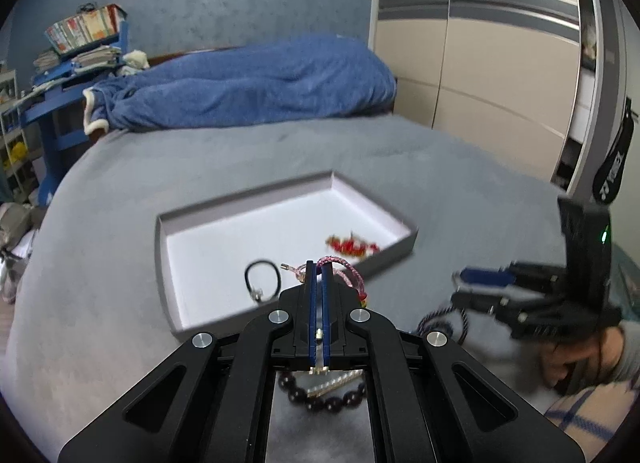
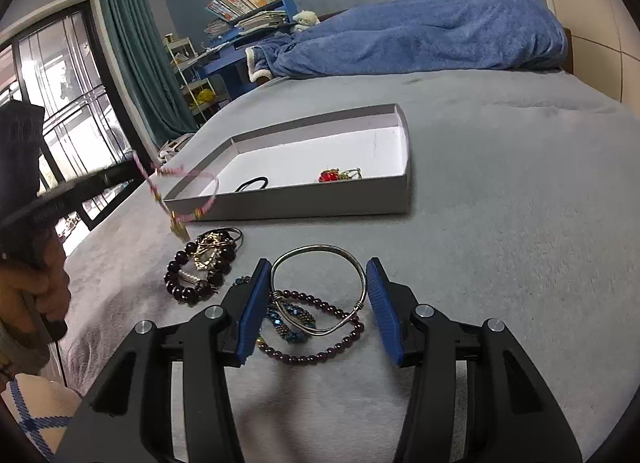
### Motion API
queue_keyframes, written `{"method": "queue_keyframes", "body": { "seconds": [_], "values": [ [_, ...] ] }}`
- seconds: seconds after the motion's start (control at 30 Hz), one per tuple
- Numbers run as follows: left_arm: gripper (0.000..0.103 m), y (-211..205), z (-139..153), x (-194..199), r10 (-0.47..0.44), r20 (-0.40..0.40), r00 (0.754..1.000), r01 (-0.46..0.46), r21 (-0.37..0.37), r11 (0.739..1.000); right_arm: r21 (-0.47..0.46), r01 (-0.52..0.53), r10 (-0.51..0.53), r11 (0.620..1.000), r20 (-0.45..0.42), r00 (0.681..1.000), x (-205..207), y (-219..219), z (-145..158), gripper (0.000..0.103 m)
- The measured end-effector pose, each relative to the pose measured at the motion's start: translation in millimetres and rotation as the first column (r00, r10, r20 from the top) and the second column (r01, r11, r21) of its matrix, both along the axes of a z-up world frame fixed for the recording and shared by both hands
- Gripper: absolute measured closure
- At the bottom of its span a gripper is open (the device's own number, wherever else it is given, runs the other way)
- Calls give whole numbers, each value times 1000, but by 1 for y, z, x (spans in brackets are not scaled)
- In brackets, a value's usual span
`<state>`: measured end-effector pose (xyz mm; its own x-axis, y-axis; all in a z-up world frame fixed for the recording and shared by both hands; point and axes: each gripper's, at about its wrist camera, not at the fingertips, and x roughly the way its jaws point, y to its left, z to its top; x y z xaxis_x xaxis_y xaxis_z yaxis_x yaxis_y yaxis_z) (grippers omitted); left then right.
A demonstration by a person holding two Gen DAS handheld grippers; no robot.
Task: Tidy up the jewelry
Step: 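Carry both bracelets into the box and open both tools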
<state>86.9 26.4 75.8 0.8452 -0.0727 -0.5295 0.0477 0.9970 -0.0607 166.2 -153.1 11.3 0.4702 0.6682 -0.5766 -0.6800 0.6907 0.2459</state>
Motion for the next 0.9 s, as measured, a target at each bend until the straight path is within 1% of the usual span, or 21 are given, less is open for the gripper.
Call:
{"method": "queue_keyframes", "body": {
  "seconds": [0.1, 0.17, 0.33, 0.43, 0.57, 0.8, 0.9],
  "values": [
    [100, 5, 11, 1, 14, 23, 1000, -14, -8, 1000, -3, -14, 14, 1000, 17, 1000, 2, 6, 6, 54],
    [100, 9, 16, 3, 27, 33, 999, -27, 0, 1000, -3, -23, 23, 1000, 27, 999, 5, 11, 12, 54],
    [100, 29, 20, 15, 83, 41, 996, -82, -15, 997, -11, -47, 47, 999, 48, 998, 18, 28, 27, 54],
    [100, 43, 19, 24, 116, 38, 993, -114, -44, 992, -27, -55, 56, 998, 56, 997, 30, 40, 35, 54],
    [100, 66, 15, 41, 173, 29, 985, -169, -100, 981, -52, -51, 53, 997, 51, 997, 49, 52, 36, 54],
    [100, 81, 9, 70, 207, 28, 978, -202, -107, 973, -100, -18, 22, 995, 40, 999, 90, 73, 33, 54],
    [100, 81, 1, 82, 208, 9, 978, -206, -101, 973, -112, -15, 19, 994, 34, 999, 106, 82, 30, 54]
  ]
}}
